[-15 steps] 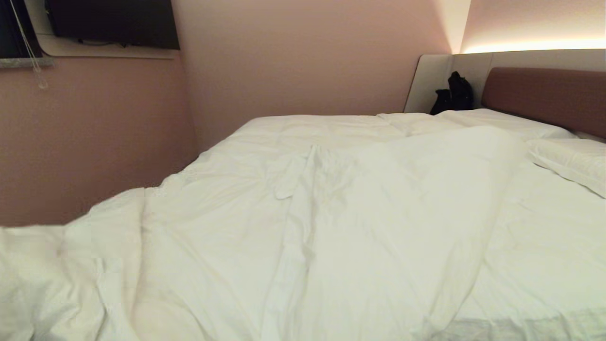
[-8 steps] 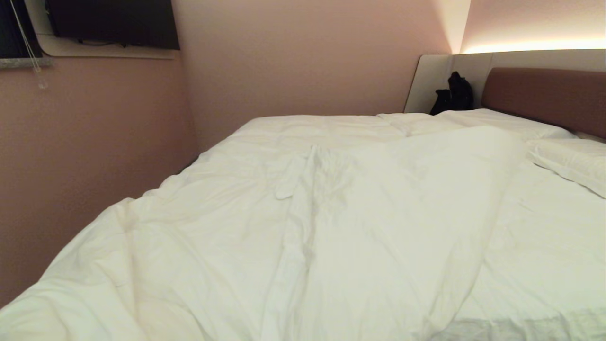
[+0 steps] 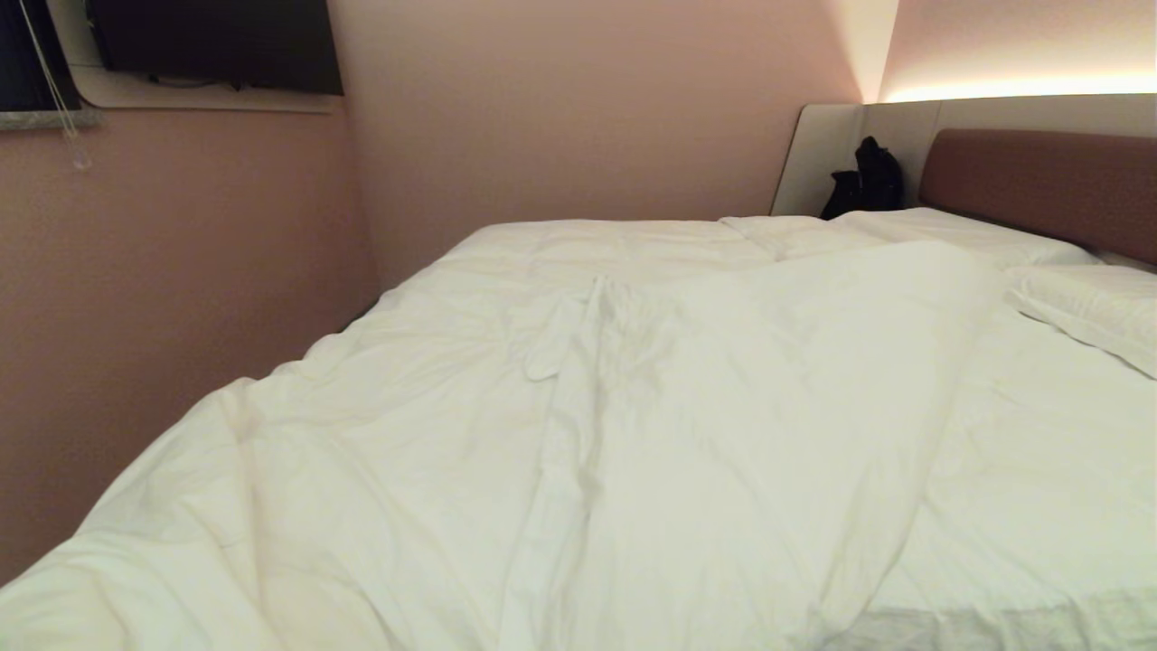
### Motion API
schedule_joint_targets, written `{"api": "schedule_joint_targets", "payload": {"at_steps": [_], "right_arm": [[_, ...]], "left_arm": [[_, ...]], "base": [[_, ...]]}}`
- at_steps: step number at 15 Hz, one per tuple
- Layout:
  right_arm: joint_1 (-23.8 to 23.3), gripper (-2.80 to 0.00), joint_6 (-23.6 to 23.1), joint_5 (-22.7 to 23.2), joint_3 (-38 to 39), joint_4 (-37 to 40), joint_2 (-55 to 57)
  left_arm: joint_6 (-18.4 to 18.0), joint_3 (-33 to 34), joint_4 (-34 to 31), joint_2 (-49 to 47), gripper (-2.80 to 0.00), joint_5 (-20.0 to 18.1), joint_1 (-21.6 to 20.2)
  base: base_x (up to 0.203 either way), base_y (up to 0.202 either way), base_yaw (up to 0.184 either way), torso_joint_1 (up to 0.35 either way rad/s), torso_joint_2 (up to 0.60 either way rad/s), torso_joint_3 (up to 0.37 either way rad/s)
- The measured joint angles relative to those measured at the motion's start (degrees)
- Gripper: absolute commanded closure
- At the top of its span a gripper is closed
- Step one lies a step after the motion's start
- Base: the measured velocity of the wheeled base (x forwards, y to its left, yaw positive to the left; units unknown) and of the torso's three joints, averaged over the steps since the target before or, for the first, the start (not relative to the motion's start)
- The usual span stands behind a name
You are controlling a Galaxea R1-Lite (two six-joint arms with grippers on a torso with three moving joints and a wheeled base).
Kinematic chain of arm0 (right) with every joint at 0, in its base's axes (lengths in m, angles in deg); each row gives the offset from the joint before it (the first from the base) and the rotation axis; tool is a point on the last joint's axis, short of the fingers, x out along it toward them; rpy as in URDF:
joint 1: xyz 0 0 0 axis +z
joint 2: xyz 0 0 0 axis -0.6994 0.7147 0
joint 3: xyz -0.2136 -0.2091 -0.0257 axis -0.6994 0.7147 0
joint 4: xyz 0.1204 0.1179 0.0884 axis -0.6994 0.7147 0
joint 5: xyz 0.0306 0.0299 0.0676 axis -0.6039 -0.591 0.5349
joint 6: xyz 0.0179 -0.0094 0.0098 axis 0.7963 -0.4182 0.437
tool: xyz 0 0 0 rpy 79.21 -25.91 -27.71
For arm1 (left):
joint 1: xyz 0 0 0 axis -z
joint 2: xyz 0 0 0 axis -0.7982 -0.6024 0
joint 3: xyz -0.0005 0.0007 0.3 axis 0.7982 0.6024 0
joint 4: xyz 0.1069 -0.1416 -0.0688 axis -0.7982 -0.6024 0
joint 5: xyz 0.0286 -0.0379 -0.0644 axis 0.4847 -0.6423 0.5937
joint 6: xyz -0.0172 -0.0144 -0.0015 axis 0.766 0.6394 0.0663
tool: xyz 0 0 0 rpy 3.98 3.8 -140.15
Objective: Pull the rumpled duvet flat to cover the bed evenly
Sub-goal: Flatten the corners of the folded blanket
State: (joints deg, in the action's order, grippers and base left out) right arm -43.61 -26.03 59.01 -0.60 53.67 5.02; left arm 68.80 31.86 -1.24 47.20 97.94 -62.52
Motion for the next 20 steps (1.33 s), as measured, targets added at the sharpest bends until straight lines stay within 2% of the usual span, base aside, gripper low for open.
{"api": "schedule_joint_targets", "payload": {"at_steps": [1,5,8,14,16,20], "right_arm": [[0.0,0.00,0.0,0.0,0.0,0.0,0.0],[0.0,0.00,0.0,0.0,0.0,0.0,0.0],[0.0,0.00,0.0,0.0,0.0,0.0,0.0],[0.0,0.00,0.0,0.0,0.0,0.0,0.0],[0.0,0.00,0.0,0.0,0.0,0.0,0.0],[0.0,0.00,0.0,0.0,0.0,0.0,0.0]], "left_arm": [[0.1,0.0,-0.3,0.1,-2.80,0.0,0.0],[2.3,-0.6,-3.1,0.7,-2.80,0.1,-0.1],[7.8,-2.5,-7.8,1.8,-2.80,0.1,-0.2],[14.8,-17.4,-23.0,5.9,-2.80,-0.9,-0.2],[15.8,-22.7,-27.3,8.4,-2.80,-1.0,-0.2],[16.1,-28.6,-28.5,11.3,-2.80,-1.7,-0.1]], "base": [[0.000,0.000,0.000,0.000,0.00,0.000],[0.000,0.000,0.000,0.000,0.00,0.000],[0.000,0.000,0.000,0.000,0.00,0.000],[0.000,0.000,0.000,0.000,0.00,0.000],[0.000,0.000,0.000,0.000,0.00,0.000],[0.000,0.000,0.000,0.000,0.00,0.000]]}}
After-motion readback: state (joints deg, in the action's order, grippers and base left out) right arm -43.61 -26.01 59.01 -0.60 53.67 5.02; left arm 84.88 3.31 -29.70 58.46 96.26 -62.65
